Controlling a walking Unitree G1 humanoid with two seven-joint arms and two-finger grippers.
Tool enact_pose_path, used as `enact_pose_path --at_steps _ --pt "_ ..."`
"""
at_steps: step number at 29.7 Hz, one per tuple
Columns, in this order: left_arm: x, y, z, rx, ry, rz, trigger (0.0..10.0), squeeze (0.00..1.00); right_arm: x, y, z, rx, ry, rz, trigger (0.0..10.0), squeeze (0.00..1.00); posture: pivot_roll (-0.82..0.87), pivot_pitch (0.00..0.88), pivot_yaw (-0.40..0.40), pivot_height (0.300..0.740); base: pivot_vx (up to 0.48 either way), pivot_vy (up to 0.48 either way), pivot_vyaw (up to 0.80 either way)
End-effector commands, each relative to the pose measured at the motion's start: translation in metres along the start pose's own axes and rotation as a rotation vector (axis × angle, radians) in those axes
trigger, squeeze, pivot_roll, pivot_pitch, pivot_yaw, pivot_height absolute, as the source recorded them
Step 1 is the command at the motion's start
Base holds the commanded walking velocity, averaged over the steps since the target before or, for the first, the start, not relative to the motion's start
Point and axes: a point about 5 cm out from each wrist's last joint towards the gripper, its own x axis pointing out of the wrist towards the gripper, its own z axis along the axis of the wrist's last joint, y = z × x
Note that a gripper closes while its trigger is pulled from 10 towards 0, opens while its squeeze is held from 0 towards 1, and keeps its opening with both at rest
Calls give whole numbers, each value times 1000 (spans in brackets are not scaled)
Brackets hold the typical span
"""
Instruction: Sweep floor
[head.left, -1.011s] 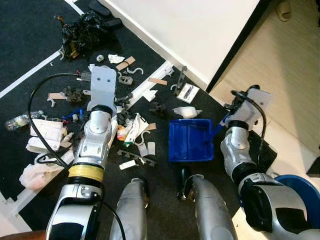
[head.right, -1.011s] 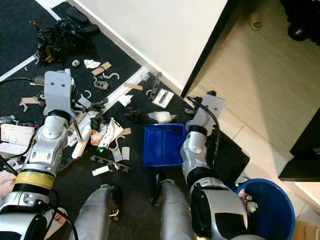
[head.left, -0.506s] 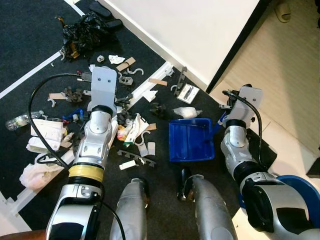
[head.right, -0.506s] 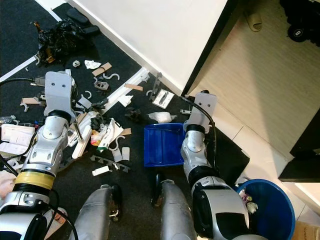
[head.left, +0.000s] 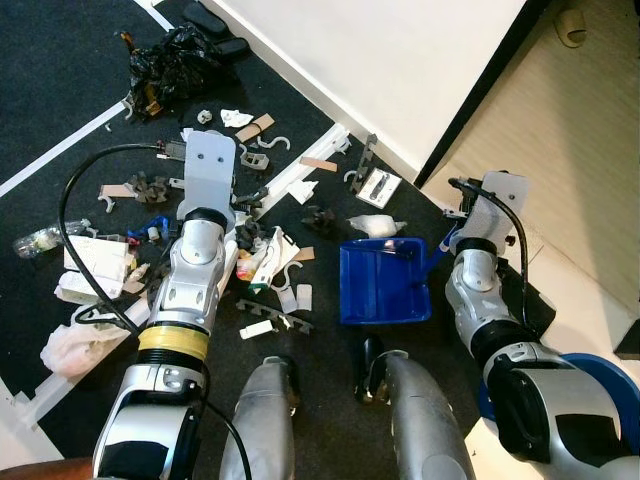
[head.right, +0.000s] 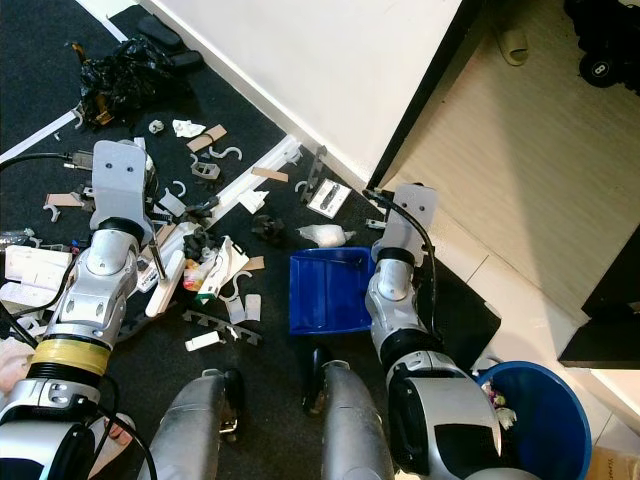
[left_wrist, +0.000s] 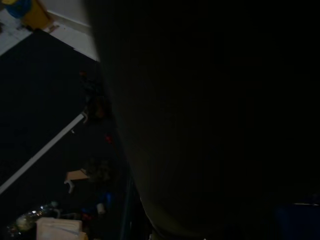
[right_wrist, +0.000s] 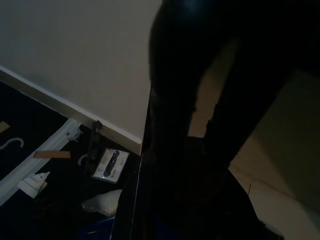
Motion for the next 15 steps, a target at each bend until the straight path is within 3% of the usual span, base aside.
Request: enact_pose_path --at_steps 1,5,7,11,15 --pt "-5 -17 -20 -11 74 -40 10000 0 -20 -4 -43 -52 213 -1 10000 0 165 319 -49 740 0 0 0" --pt "2 -30 -21 -28 70 -40 10000 0 -19 -1 -39 -41 201 0 10000 0 153 319 -51 740 0 0 0" --pt "9 -46 -10 -99 37 -53 10000 0 -18 -2 -37 -36 188 2 10000 0 142 315 -50 740 0 0 0" --pt "15 -58 3 -173 4 -55 10000 0 -18 -4 -37 -33 182 0 10000 0 135 315 -50 740 0 0 0" --pt "24 -80 32 -309 -56 -62 10000 0 -18 -9 -39 -39 179 -5 10000 0 126 308 -44 740 0 0 0"
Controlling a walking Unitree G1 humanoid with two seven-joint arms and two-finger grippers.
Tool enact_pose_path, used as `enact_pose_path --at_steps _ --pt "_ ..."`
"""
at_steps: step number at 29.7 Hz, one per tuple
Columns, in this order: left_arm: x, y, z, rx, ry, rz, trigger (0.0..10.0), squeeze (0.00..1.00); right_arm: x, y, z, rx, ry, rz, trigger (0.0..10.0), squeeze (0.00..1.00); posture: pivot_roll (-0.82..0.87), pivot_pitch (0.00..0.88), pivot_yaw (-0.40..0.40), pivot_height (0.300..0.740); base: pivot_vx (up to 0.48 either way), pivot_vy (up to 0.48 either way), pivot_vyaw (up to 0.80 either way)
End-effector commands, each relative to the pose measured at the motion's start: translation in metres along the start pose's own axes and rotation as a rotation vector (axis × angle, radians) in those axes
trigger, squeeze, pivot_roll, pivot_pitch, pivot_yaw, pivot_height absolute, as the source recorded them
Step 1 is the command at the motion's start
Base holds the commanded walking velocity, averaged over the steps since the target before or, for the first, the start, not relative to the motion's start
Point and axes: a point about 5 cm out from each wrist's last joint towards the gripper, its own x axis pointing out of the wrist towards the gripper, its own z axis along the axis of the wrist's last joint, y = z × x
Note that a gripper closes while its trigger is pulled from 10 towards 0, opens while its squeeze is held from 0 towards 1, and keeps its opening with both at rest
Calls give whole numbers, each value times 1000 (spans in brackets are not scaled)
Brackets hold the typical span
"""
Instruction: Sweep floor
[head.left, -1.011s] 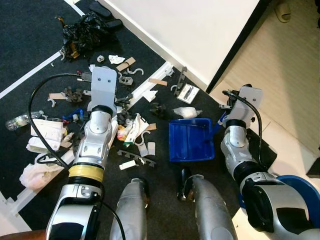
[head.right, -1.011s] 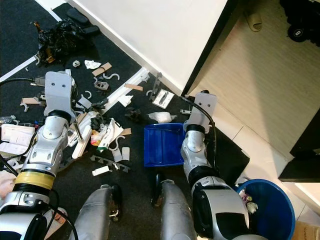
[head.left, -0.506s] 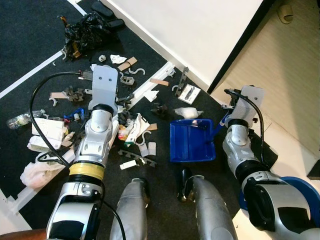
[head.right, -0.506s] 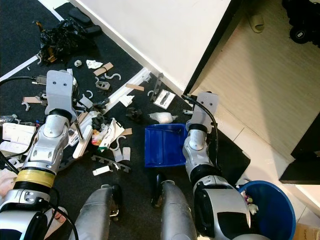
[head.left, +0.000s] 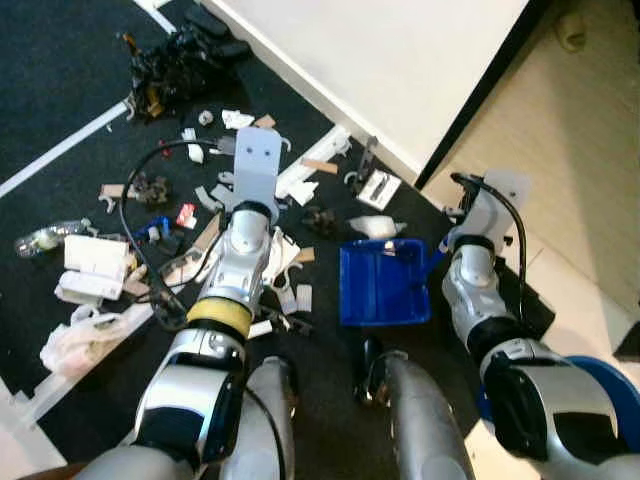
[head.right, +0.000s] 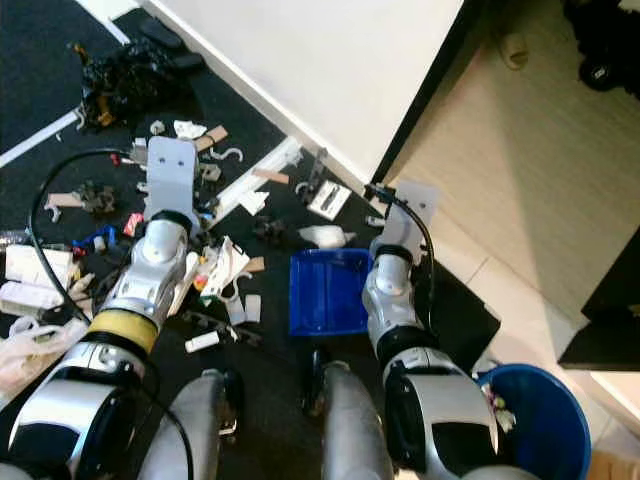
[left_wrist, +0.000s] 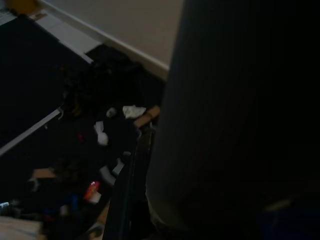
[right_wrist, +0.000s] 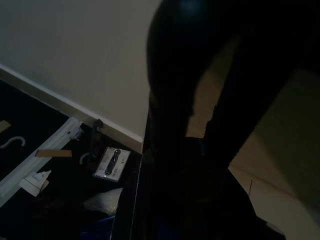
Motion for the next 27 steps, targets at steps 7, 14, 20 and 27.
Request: enact_pose_path --at_steps 7,14,20,27 --pt "5 -64 34 -303 -42 -75 10000 0 -21 -9 -42 -48 178 0 10000 0 127 301 -37 740 0 0 0" --pt "2 -102 58 -424 -52 -135 10000 0 -22 -8 -43 -52 179 5 10000 0 129 296 -37 740 0 0 0" --pt "-1 -123 78 -458 -60 -195 10000 0 -21 -6 -42 -52 180 11 10000 0 131 301 -37 740 0 0 0" --pt "9 -81 74 -173 -45 -190 10000 0 -19 -4 -39 -45 179 13 10000 0 145 296 -33 740 0 0 0"
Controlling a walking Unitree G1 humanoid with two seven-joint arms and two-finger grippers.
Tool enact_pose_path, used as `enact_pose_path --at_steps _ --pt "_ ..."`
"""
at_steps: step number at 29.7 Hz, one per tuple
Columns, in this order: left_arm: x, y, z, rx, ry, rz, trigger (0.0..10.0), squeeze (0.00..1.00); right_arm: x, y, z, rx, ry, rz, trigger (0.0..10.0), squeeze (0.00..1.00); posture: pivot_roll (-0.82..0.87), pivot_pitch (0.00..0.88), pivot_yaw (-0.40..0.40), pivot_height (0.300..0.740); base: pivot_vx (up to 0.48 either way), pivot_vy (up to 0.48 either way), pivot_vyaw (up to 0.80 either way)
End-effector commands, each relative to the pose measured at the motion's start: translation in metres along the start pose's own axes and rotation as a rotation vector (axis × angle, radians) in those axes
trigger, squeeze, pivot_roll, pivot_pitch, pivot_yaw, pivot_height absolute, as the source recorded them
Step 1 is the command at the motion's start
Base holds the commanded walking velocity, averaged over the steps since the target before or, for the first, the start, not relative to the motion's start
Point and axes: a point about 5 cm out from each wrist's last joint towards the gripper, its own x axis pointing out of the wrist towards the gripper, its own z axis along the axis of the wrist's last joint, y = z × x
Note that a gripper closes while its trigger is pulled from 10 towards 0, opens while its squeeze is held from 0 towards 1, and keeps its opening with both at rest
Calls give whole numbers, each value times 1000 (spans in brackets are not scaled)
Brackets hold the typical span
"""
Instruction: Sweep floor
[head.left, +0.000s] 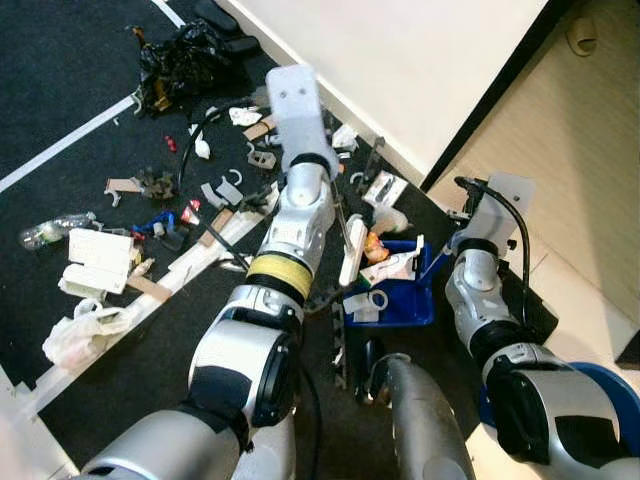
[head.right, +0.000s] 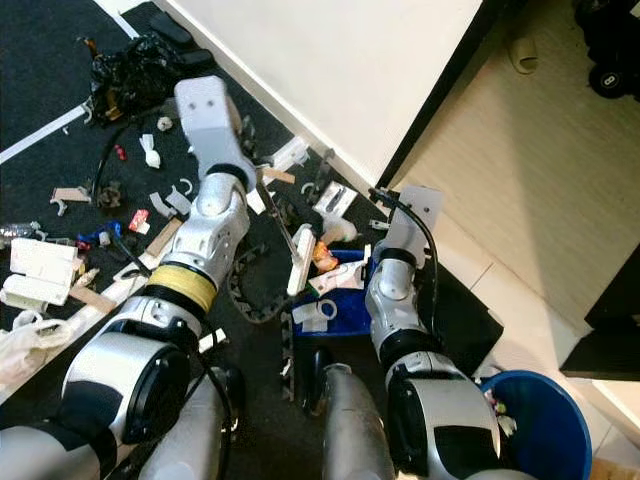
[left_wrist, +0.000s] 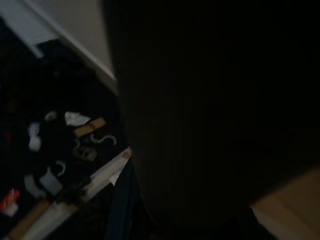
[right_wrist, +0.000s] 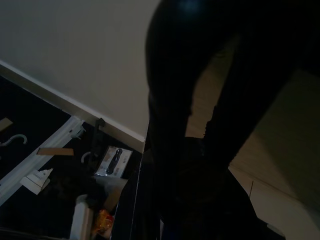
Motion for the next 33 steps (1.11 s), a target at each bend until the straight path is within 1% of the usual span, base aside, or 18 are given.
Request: enact_pose_path --at_steps 1,2,3,5,6,8,9,12,15,16,17,19,22,25,26,29,31,33 --pt "-3 -9 11 39 -13 -64 10000 0 -18 -4 -38 -46 180 12 10000 0 147 299 -34 740 0 0 0" --pt "-5 6 13 90 -15 -65 10000 0 -18 -4 -38 -46 180 14 10000 0 148 296 -36 740 0 0 0" --pt "-5 6 13 90 -15 -65 10000 0 -18 -4 -38 -46 180 14 10000 0 148 296 -36 740 0 0 0" --pt "-16 50 27 201 -46 -61 10000 0 -17 -4 -37 -47 180 17 10000 0 151 294 -41 740 0 0 0" --pt "-16 50 27 201 -46 -61 10000 0 -17 -4 -37 -47 180 17 10000 0 151 294 -41 740 0 0 0" --pt "-21 68 37 248 -78 -67 10000 0 -16 -4 -36 -48 179 20 10000 0 153 294 -46 740 0 0 0" --pt "-21 68 37 248 -78 -67 10000 0 -16 -4 -36 -48 179 20 10000 0 153 294 -46 740 0 0 0" --pt "-24 94 59 316 -178 -50 10000 0 -15 -4 -35 -52 176 28 10000 0 161 291 -59 740 0 0 0" --pt "-24 101 64 335 -195 -31 10000 0 -14 -3 -34 -53 176 32 10000 0 162 291 -62 740 0 0 0" --pt "-24 107 68 353 -208 -13 10000 0 -14 -3 -34 -53 176 35 10000 0 164 292 -68 740 0 0 0" --pt "-23 121 71 399 -195 32 10000 0 -14 0 -33 -54 174 43 10000 0 162 289 -72 740 0 0 0" --pt "-25 128 71 410 -183 43 10000 0 -14 2 -32 -53 173 48 10000 0 162 287 -73 740 0 0 0" --pt "-27 132 66 438 -169 34 10000 0 -14 3 -32 -52 171 54 10000 0 162 287 -72 740 0 0 0" --pt "-29 143 43 538 -119 23 10000 0 -15 5 -33 -52 173 58 10000 0 155 296 -74 740 0 0 0" --pt "-29 143 43 538 -119 23 10000 0 -15 5 -33 -52 173 58 10000 0 155 296 -74 740 0 0 0" --pt "-35 169 -6 591 35 64 10000 0 -20 4 -38 -62 177 61 10000 0 139 305 -71 740 0 0 0" --pt "-35 169 -6 591 35 64 10000 0 -20 4 -38 -62 177 61 10000 0 139 305 -71 740 0 0 0" --pt "-40 179 -23 626 93 92 10000 0 -22 2 -41 -70 179 60 10000 0 125 306 -66 740 0 0 0"
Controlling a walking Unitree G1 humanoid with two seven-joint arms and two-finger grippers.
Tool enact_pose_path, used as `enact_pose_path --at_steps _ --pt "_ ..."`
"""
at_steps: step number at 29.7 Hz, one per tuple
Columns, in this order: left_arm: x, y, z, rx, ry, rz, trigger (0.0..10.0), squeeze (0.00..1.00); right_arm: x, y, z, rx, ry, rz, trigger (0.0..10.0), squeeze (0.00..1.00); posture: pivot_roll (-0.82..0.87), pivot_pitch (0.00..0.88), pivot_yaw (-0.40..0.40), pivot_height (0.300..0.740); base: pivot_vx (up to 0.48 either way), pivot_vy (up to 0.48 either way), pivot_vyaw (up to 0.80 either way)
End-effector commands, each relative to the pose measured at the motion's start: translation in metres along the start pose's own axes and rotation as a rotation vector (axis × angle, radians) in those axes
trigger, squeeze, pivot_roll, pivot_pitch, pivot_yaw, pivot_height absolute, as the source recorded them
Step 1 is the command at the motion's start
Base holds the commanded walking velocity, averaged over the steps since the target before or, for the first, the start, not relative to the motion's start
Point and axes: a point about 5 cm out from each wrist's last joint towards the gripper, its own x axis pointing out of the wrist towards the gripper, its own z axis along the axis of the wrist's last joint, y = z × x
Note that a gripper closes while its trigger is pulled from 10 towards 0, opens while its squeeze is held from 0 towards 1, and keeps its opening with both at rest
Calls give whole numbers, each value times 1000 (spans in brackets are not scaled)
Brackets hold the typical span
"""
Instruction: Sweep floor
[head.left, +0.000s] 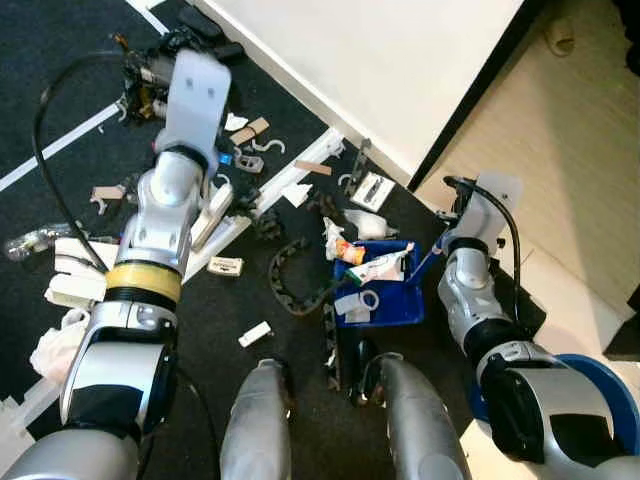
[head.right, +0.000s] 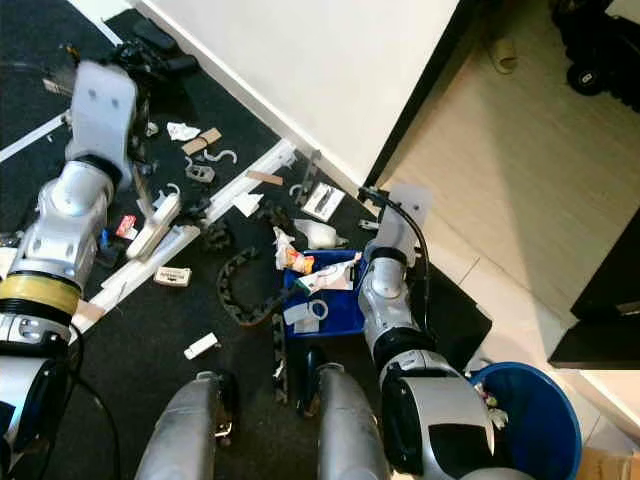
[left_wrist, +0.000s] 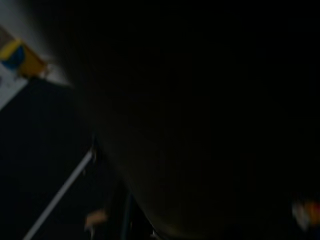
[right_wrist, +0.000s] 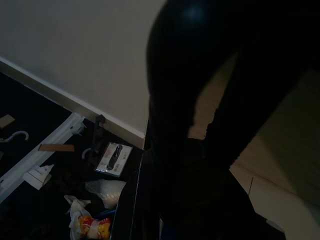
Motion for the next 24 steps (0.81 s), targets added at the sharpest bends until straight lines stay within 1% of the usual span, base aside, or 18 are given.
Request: enact_pose_path --at_steps 1,2,4,6,7,9,10,11,12,13,14,15,16,17,22,24 --pt "-6 6 -20 80 51 34 10000 0 -20 -5 -39 -67 160 15 10000 0 125 306 -66 740 0 0 0" --pt "-6 6 -20 80 51 34 10000 0 -20 -5 -39 -67 160 15 10000 0 125 306 -66 740 0 0 0" --pt "-10 5 -37 85 118 58 10000 0 -20 -7 -41 -73 158 14 10000 0 121 304 -64 740 0 0 0" --pt "-13 1 -47 72 157 67 10000 0 -20 -9 -41 -77 155 13 10000 0 116 303 -63 740 0 0 0" --pt "-13 1 -47 72 157 67 10000 0 -20 -9 -41 -77 155 13 10000 0 116 303 -63 740 0 0 0" --pt "-15 -9 -54 1 184 43 10000 0 -20 -10 -41 -83 151 12 10000 0 116 303 -62 740 0 0 0" --pt "-15 -9 -54 1 184 43 10000 0 -20 -10 -41 -83 151 12 10000 0 116 303 -62 740 0 0 0" --pt "-14 -18 -55 -41 186 28 10000 0 -20 -11 -40 -86 147 16 10000 0 118 306 -62 740 0 0 0" --pt "-14 -18 -55 -41 186 28 10000 0 -20 -11 -40 -86 147 16 10000 0 118 306 -62 740 0 0 0" --pt "-14 -21 -55 -54 186 24 10000 0 -20 -11 -40 -87 146 19 10000 0 118 306 -62 740 0 0 0" --pt "-13 -29 -54 -79 183 6 10000 0 -19 -11 -40 -89 145 20 10000 0 117 308 -62 740 0 0 0" --pt "-12 -44 -51 -106 168 -39 10000 0 -19 -11 -39 -89 144 20 10000 0 118 309 -61 740 0 0 0" --pt "-12 -48 -49 -111 162 -54 10000 0 -19 -11 -39 -88 144 19 10000 0 118 309 -61 740 0 0 0" --pt "-12 -48 -49 -111 162 -54 10000 0 -19 -11 -39 -88 144 19 10000 0 118 309 -61 740 0 0 0" --pt "-10 -82 -38 -166 128 -121 10000 0 -16 -11 -36 -98 135 16 10000 0 118 318 -58 740 0 0 0" --pt "-10 -91 -34 -184 124 -133 10000 0 -16 -10 -35 -102 130 16 10000 0 116 320 -57 740 0 0 0"
